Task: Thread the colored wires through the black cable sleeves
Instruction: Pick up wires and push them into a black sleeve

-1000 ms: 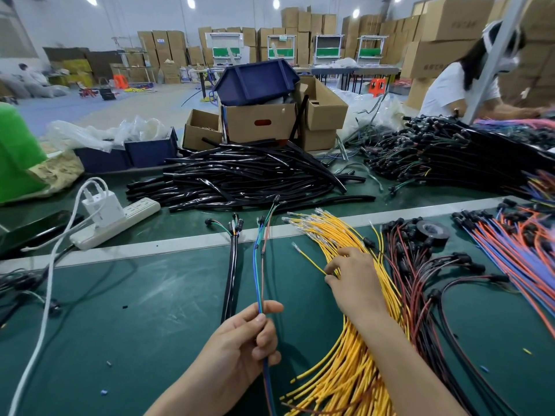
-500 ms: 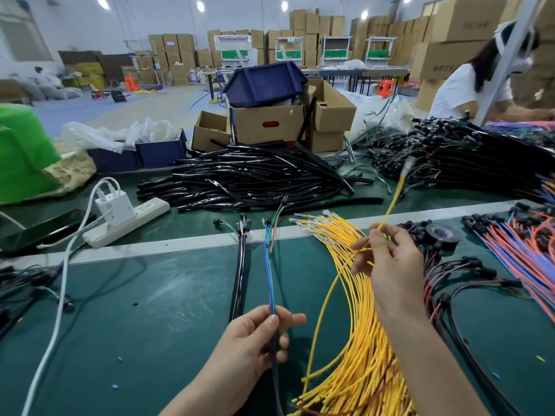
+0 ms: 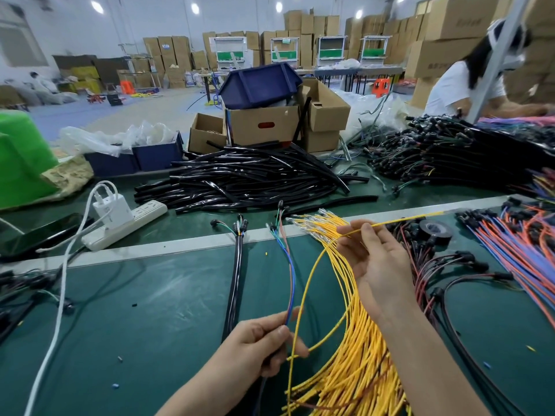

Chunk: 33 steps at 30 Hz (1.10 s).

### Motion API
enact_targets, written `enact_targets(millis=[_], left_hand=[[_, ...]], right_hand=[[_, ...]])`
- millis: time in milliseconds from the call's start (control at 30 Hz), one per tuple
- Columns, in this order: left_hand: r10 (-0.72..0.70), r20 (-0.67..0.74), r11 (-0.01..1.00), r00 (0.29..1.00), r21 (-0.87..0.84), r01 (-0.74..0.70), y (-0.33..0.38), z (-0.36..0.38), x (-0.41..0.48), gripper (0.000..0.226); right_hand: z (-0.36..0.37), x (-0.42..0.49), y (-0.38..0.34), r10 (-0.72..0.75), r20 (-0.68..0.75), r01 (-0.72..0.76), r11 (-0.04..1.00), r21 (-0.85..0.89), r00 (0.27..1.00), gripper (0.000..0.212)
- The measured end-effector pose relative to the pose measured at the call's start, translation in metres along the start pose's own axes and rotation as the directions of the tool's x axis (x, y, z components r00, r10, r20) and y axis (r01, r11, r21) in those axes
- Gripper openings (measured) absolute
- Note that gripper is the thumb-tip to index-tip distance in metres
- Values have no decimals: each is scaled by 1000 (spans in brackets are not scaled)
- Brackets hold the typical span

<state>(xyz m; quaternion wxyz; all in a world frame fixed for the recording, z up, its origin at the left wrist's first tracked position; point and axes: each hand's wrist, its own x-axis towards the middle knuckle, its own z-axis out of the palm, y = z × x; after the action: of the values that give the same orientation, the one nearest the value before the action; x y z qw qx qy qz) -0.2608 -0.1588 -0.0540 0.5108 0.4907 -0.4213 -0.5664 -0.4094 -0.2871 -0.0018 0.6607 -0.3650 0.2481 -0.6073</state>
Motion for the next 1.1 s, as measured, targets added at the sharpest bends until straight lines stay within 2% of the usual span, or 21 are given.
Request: enact_targets(millis=[100, 167, 233, 300, 400, 500, 533, 600, 667, 800, 867, 967, 1033, 1100], left_hand=[[-11, -28, 993, 1000, -117, 8, 4, 1, 1, 32], [-19, -43, 978, 999, -207, 10, 6, 0, 1, 33], [-25, -62, 965, 998, -261, 8, 6, -1, 2, 32], [-32, -61, 953, 998, -302, 12, 5, -1, 2, 31], [-48, -5, 927, 999, -373, 43, 6, -2, 1, 21], [-58, -3, 939, 998, -339, 54, 4, -3, 0, 21], [-58, -13, 944, 998, -327, 51, 3, -4, 0, 25], [-55, -38, 946, 998, -320, 40, 2, -4, 1, 28], [-45, -51, 949, 998, -314, 27, 1, -3, 1, 27], [-62, -81, 945, 995, -326, 32, 0, -4, 3, 27], [-62, -89, 956, 994, -291, 34, 0, -4, 2, 28], [-17, -116, 992, 993, -130, 2, -3, -4, -1, 29], [21, -138, 999, 990, -37, -26, -5, -3, -1, 25], [41, -159, 999, 986, -17, -44, -5, -2, -1, 26]], right_hand=[[2, 0, 5, 91, 42, -89, 995, -52, 995, 30], [5, -5, 12, 207, 66, -186, 952, -244, 976, 31], [8, -14, 21, 338, 117, -238, 831, -502, 934, 31], [12, -24, 30, 451, 164, -224, 688, -691, 877, 34], [14, -33, 35, 547, 234, -163, 581, -798, 804, 45], [17, -34, 31, 576, 326, -169, 642, -747, 749, 29], [17, -33, 29, 553, 330, -161, 661, -733, 765, 25], [16, -28, 27, 446, 286, -132, 700, -702, 848, 28], [13, -22, 26, 323, 206, -145, 791, -594, 924, 27], [5, -11, 24, 200, 71, -147, 878, -456, 977, 24], [4, -11, 26, 190, 45, -151, 884, -442, 981, 24], [3, -12, 28, 203, 16, -176, 885, -431, 979, 25], [3, -12, 26, 239, 24, -208, 885, -416, 971, 24], [2, -12, 23, 310, 71, -254, 873, -415, 948, 22]])
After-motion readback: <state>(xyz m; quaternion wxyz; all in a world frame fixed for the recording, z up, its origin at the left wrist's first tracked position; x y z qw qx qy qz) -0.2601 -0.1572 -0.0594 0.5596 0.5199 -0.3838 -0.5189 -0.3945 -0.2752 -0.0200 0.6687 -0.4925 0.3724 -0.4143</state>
